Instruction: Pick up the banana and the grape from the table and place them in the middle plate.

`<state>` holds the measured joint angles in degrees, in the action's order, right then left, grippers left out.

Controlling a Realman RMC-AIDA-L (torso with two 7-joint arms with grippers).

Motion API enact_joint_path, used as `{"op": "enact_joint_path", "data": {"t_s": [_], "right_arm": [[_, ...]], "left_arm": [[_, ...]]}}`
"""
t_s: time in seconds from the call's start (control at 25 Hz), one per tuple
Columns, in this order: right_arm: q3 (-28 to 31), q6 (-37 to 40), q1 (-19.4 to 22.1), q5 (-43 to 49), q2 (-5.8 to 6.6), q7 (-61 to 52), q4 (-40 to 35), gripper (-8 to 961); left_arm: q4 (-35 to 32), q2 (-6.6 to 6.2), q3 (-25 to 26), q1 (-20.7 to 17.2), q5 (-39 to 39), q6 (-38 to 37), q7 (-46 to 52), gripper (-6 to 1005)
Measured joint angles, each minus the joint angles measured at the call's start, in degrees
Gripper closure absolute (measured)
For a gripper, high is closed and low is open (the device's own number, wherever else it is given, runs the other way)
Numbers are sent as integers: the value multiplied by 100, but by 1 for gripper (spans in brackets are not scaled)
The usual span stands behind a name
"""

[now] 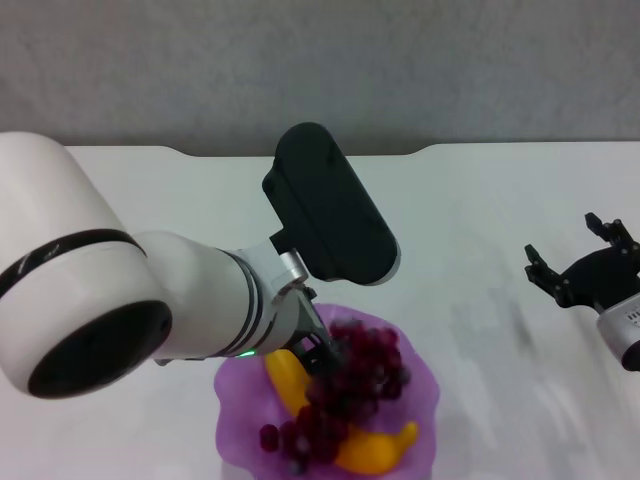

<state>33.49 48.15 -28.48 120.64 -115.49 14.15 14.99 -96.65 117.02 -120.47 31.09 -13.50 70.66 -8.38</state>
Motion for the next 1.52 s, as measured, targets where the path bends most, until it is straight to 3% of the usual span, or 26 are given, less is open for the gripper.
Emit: {"op": "enact_joint_path", "data": {"t_s": [0.2, 0.36, 0.56, 0.64, 0.72, 0.84, 0.96, 1.0, 1.04, 1.12, 1.24, 1.4, 1.52], "right_arm": [[1, -12, -1, 0, -5, 0, 6, 72], [8, -14, 2, 0, -1, 0, 5, 72], [16, -4, 3, -3, 0, 0, 20, 72], [17, 23, 5, -4, -4, 0, 24, 71], [18, 33, 5, -5, -7, 0, 28, 71], [17, 36, -4, -6, -10, 0, 34, 71], [4, 37, -24, -7, -15, -3, 70, 71], [1, 38, -25, -6, -16, -5, 123, 71], [1, 38, -25, -6, -16, -5, 123, 71], [9, 39, -31, -7, -17, -6, 160, 71], [21, 42, -43, -6, -17, -7, 203, 72], [45, 39, -87, -6, -17, -16, 287, 72], [17, 24, -143, -6, -17, -65, 314, 72]], "left_arm": [[-189, -17, 75, -75, 3, 212, -57, 429], [-685, -24, 493, -558, 274, -173, -57, 287], [-710, -38, 978, -1629, 396, -2455, -83, 103], [-405, -40, 1059, -2017, 378, -3570, -76, 103], [169, -40, 1108, -2277, 335, -4873, -43, 103], [1293, -31, 1149, -2366, 168, -6833, 39, 103], [2924, -21, 1193, -2198, -348, -9065, 296, 104], [3973, -18, 1186, -1972, -603, -10297, 546, 104], [3973, -18, 1186, -1972, -603, -10297, 546, 104], [5187, 3, 1159, -1656, -742, -11481, 961, 104], [6665, 37, 971, -1159, -1101, -12446, 1788, 103], [7890, 51, 815, -543, -1595, -12610, 2501, 103], [8304, 63, 801, -383, -1647, -12600, 2674, 103]]}}
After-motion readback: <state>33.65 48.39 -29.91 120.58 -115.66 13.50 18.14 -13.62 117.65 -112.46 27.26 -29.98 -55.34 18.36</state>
